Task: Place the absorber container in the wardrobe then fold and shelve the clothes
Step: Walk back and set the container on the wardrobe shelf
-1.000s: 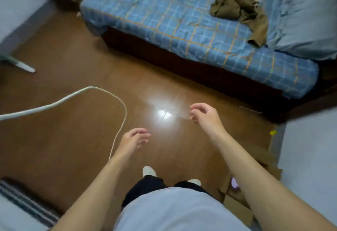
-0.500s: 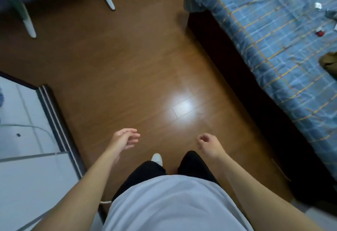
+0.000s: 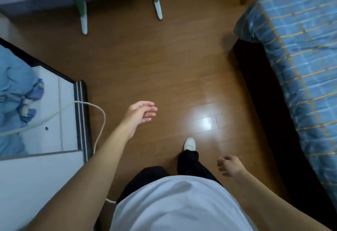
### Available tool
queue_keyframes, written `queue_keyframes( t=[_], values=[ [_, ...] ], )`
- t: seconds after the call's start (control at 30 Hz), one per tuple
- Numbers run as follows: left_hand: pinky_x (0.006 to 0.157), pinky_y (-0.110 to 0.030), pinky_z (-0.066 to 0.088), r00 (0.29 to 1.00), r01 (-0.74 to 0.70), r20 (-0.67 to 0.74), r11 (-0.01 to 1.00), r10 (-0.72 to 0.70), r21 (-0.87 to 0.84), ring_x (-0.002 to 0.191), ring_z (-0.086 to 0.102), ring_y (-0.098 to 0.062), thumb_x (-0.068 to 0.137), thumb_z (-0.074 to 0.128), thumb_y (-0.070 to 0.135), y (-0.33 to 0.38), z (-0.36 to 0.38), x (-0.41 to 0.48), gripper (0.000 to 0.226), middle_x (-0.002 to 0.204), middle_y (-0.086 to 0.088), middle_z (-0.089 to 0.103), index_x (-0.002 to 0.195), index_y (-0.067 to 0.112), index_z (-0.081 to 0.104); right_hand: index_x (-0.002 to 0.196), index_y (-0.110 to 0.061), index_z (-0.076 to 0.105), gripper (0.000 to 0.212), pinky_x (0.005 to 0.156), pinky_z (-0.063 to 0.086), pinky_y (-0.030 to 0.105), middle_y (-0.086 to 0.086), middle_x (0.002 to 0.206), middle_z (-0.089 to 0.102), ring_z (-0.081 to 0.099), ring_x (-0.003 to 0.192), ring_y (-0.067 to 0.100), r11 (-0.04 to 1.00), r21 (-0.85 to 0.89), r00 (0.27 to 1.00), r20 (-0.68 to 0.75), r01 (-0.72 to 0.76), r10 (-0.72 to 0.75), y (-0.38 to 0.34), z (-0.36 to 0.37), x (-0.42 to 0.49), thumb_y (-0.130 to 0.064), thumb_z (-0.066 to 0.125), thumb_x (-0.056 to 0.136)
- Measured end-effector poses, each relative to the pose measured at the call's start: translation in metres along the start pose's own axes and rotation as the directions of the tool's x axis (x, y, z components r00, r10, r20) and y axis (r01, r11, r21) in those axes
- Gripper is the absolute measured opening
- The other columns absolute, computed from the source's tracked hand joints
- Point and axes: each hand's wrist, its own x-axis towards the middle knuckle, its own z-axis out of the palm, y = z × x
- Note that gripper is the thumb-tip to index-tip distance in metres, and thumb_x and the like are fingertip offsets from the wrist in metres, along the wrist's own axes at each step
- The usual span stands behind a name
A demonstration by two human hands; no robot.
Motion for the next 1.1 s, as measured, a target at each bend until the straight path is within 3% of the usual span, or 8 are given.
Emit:
queue_keyframes(
  t=[0.13,0.23,0.37,0.47,0.6,0.73,0.97,1.1],
  values=[
    [0.092,-0.038,0.056,0.981,0.153,-0.122,0.988,-0.151,0.007,0.098,0.072,-0.021,0.100,0.048,0.009,-0.005,-0.011,0.016,0.022,0.105,-0.007,0.076,0.110,0.011,0.068,0.109,0.001,0.063,0.020,0.071,0.047,0.035,0.011,0.093,0.064,0.060,0.078,0.023,0.980,0.075,0.980,0.062,0.183,-0.188,-0.137,-0.025,0.032,-0.009,0.049,0.101],
    [0.088,-0.035,0.057,0.949,0.254,-0.188,0.967,-0.253,-0.017,0.099,0.072,-0.021,0.103,0.046,0.010,-0.020,-0.023,0.021,0.024,0.105,-0.006,0.076,0.111,0.012,0.069,0.096,-0.009,0.062,0.011,0.067,0.048,0.030,0.008,0.091,0.064,0.061,0.077,0.021,0.929,0.171,0.934,0.091,0.327,-0.346,-0.248,-0.028,0.041,-0.012,0.053,0.100],
    [0.092,-0.039,0.054,0.890,0.403,-0.220,0.915,-0.398,-0.028,0.104,0.068,-0.022,0.105,0.045,0.014,-0.035,-0.049,0.038,0.024,0.110,-0.007,0.073,0.115,0.012,0.066,0.091,-0.014,0.062,0.012,0.063,0.048,0.025,0.003,0.085,0.065,0.061,0.068,0.012,0.840,0.213,0.846,0.093,0.499,-0.526,-0.371,-0.027,0.049,-0.008,0.053,0.098],
    [0.098,-0.044,0.052,0.853,0.483,-0.210,0.875,-0.478,-0.030,0.106,0.068,-0.024,0.106,0.043,0.015,-0.034,-0.071,0.063,0.025,0.111,-0.007,0.073,0.116,0.011,0.065,0.092,-0.013,0.062,0.013,0.060,0.049,0.023,0.000,0.083,0.065,0.061,0.064,0.009,0.811,0.180,0.812,0.089,0.557,-0.577,-0.438,-0.024,0.060,-0.008,0.052,0.098],
    [0.098,-0.045,0.052,0.832,0.520,-0.189,0.852,-0.522,-0.063,0.103,0.068,-0.021,0.106,0.042,0.016,0.000,-0.095,0.125,0.025,0.111,-0.006,0.073,0.113,0.012,0.066,0.097,-0.009,0.062,0.011,0.065,0.049,0.027,0.004,0.086,0.065,0.061,0.071,0.015,0.852,0.134,0.854,0.060,0.506,-0.517,-0.489,-0.020,0.085,-0.008,0.051,0.098],
    [0.100,-0.044,0.051,0.872,0.472,-0.114,0.879,-0.477,-0.064,0.104,0.068,-0.021,0.106,0.043,0.018,0.072,-0.108,0.205,0.024,0.113,-0.006,0.073,0.116,0.013,0.065,0.109,0.001,0.062,0.018,0.071,0.049,0.032,0.007,0.089,0.065,0.061,0.075,0.017,0.930,0.049,0.930,0.035,0.364,-0.366,-0.504,-0.021,0.115,-0.013,0.052,0.101],
    [0.093,-0.037,0.055,0.986,0.145,-0.066,0.979,-0.155,-0.141,0.103,0.071,-0.021,0.103,0.047,0.014,0.263,-0.119,0.346,0.022,0.107,-0.004,0.075,0.112,0.015,0.067,0.107,0.001,0.065,0.020,0.072,0.052,0.038,0.014,0.090,0.067,0.063,0.077,0.026,0.987,-0.110,0.993,-0.014,0.118,-0.120,-0.506,-0.045,0.172,-0.012,0.051,0.102],
    [0.088,-0.033,0.058,0.997,-0.013,-0.077,0.983,-0.001,-0.184,0.098,0.073,-0.018,0.100,0.051,0.013,0.348,-0.131,0.411,0.021,0.103,-0.002,0.077,0.108,0.016,0.070,0.102,0.000,0.067,0.018,0.063,0.051,0.034,0.015,0.086,0.067,0.064,0.073,0.027,0.989,-0.143,0.998,-0.048,0.030,-0.037,-0.544,-0.058,0.211,-0.010,0.052,0.101]
  ],
)
